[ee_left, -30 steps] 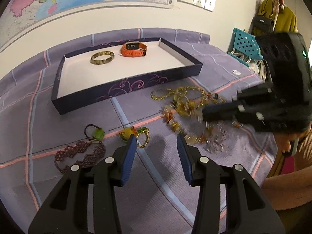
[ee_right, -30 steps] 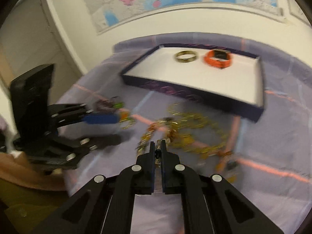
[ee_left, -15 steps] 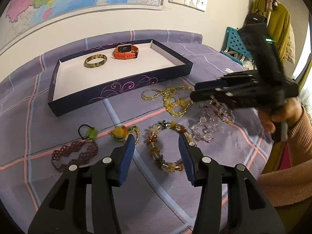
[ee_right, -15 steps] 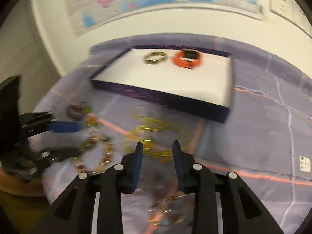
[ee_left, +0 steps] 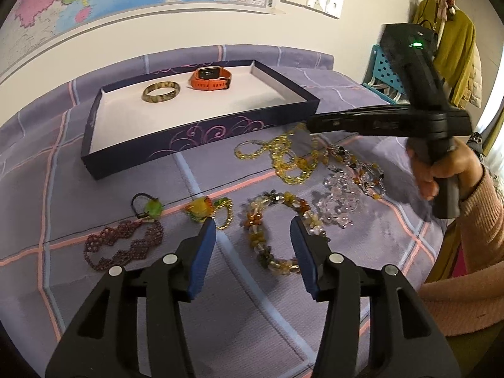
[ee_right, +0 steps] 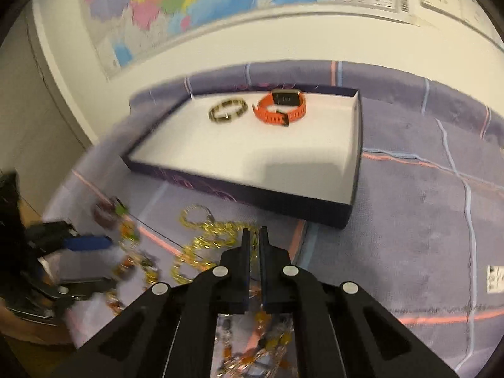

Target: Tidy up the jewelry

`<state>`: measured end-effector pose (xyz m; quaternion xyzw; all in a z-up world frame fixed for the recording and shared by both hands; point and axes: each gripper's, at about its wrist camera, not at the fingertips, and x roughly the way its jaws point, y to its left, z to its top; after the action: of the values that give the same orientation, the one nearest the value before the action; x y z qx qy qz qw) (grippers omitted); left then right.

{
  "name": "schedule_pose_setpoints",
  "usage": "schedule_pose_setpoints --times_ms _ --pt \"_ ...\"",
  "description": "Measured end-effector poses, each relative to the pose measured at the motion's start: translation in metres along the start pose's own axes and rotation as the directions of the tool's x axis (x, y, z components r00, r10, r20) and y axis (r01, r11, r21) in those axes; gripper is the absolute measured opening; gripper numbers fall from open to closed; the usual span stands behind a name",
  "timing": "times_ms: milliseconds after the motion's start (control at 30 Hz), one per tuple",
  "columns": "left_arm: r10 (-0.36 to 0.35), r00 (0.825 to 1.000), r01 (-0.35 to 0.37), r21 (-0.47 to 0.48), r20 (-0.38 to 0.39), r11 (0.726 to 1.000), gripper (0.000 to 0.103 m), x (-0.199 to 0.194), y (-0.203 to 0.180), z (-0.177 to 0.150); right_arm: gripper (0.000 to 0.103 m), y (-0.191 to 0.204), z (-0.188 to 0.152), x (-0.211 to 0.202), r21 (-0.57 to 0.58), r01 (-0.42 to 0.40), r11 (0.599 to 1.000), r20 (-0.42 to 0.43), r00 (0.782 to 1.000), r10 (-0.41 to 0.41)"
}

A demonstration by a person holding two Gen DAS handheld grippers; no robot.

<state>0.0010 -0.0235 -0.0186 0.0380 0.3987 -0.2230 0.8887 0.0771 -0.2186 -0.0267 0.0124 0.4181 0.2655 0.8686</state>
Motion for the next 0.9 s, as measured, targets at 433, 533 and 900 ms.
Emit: schedule_pose_setpoints --times_ms 433,533,900 --pt "0.059 0.998 -0.058 -0.064 0.015 0.996 0.051 -0.01 0.022 -0.005 0.048 0.036 -0.03 -0.02 -0.14 0.015 0.99 -0.021 1.0 -0.019" --pt "0.081 0.997 -0.079 -0.079 0.015 0.994 0.051 -0.013 0.029 -0.006 0.064 0.037 -0.022 -0.009 -0.138 0.042 0.989 -0.007 0.999 -0.043" --pt "0.111 0.994 -0.109 -0.076 0.02 0.991 0.051 -0.016 0.037 -0.005 0.07 0.042 -0.002 0.036 -0.19 0.09 0.978 -0.067 0.992 -0.104"
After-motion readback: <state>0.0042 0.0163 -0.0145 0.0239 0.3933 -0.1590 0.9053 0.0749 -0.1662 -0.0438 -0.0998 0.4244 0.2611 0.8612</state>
